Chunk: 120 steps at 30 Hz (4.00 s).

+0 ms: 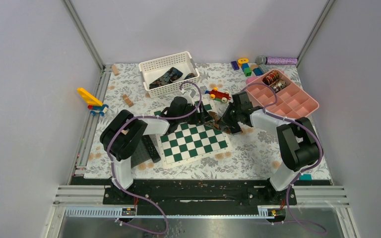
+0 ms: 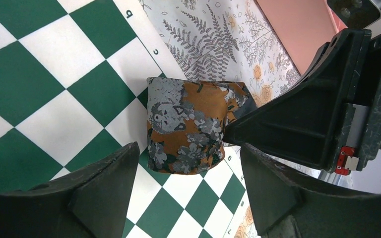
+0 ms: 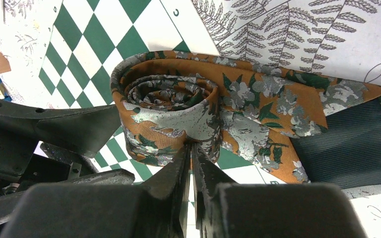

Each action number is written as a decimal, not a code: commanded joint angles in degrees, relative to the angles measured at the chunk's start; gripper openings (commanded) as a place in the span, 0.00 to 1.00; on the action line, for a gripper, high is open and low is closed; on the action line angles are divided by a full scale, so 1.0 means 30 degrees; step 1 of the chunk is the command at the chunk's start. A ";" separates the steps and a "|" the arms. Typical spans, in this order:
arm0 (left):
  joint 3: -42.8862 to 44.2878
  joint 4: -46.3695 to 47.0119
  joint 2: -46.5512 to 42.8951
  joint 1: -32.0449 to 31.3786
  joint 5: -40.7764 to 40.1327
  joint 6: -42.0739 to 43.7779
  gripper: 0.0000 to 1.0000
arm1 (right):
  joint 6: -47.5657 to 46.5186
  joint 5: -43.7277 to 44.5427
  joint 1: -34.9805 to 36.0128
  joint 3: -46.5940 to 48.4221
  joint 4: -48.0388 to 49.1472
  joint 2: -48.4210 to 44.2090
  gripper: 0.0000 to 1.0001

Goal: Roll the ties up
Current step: Roll the tie at the center of the board.

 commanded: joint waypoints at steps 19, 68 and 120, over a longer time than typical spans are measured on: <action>0.1404 0.2220 0.1589 -0.0364 0.1608 0.0039 0.67 | -0.0216 0.0366 -0.0617 -0.0382 -0.0900 0.0502 0.09; 0.1834 0.2117 0.2353 -0.0507 0.2013 -0.0079 0.78 | -0.0072 -0.0011 -0.0757 -0.0148 0.0424 0.0658 0.11; 0.5275 -0.9221 0.0069 -0.0695 -0.4017 0.4665 0.40 | -0.3333 0.2236 -0.1242 -0.1839 -0.3114 -0.7255 0.14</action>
